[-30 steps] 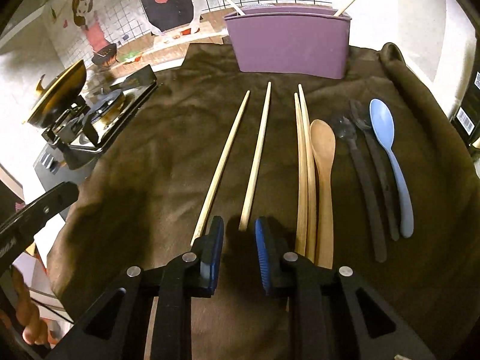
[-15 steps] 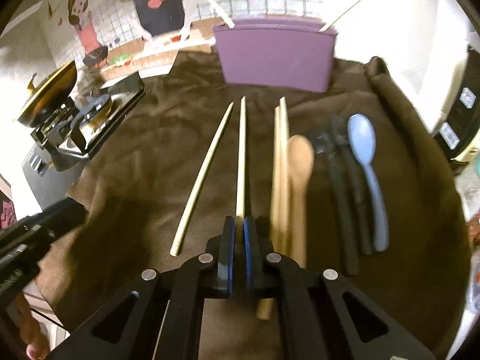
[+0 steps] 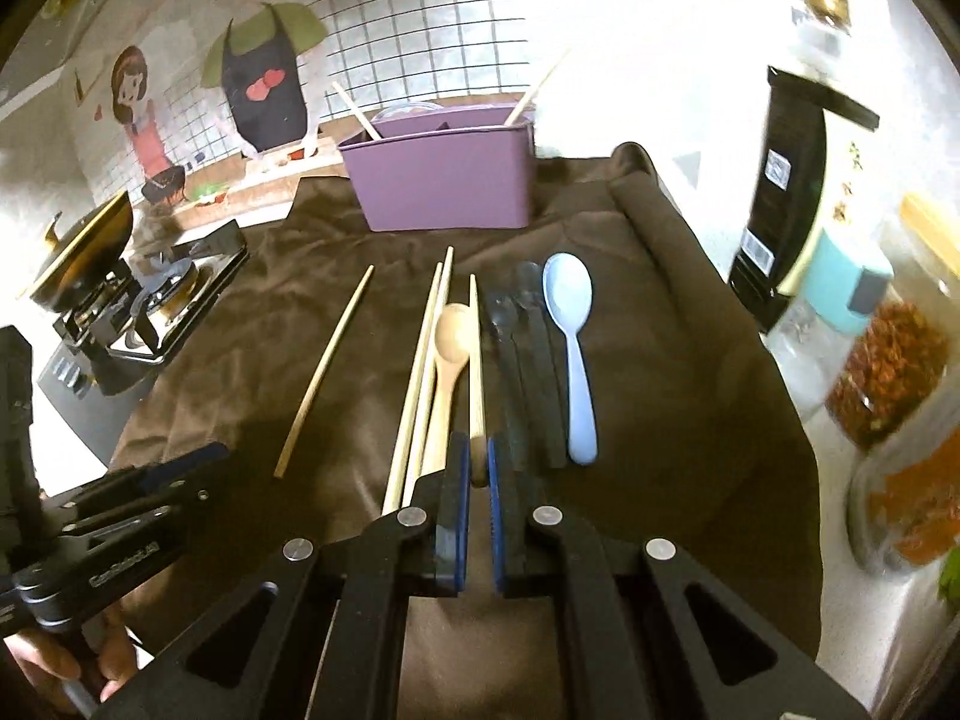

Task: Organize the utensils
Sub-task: 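Close the right gripper on a chopstick while the left gripper grasps another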

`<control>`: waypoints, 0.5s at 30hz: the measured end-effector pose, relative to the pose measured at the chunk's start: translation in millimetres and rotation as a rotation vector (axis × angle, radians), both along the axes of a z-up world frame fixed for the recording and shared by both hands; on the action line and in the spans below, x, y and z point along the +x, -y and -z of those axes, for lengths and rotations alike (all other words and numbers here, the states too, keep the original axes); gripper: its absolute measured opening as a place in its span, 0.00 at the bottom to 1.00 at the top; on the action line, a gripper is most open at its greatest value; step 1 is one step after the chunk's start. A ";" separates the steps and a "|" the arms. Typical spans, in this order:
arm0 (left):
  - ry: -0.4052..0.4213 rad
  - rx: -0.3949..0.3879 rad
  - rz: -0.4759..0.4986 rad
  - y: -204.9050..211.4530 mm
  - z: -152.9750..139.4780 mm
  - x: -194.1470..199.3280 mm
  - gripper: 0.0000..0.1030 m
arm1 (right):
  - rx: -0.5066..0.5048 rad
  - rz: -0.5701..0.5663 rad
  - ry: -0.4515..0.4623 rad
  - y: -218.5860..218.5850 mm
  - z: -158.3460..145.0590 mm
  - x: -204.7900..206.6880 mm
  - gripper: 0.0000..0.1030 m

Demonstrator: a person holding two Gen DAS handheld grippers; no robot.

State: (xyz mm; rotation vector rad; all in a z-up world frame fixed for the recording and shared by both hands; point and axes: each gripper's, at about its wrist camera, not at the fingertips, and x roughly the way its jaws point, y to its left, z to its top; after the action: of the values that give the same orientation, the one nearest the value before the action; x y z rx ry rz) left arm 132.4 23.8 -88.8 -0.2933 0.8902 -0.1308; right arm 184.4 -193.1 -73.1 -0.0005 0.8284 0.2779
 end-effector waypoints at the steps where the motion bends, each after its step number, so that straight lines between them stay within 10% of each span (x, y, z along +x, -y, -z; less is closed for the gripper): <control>1: -0.006 0.002 -0.008 1.5 2.5 1.7 0.27 | 0.005 0.002 -0.003 1.7 1.3 -0.5 0.06; 15: -0.033 0.181 -0.036 25.7 18.5 21.9 0.26 | 0.021 0.012 0.003 9.6 2.6 -5.2 0.06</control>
State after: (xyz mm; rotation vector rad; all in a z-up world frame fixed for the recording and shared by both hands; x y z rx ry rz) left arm 154.3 -1.9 -107.3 -0.1430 0.9224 -0.0120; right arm 179.1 -202.7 -75.7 0.0239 0.8224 0.2756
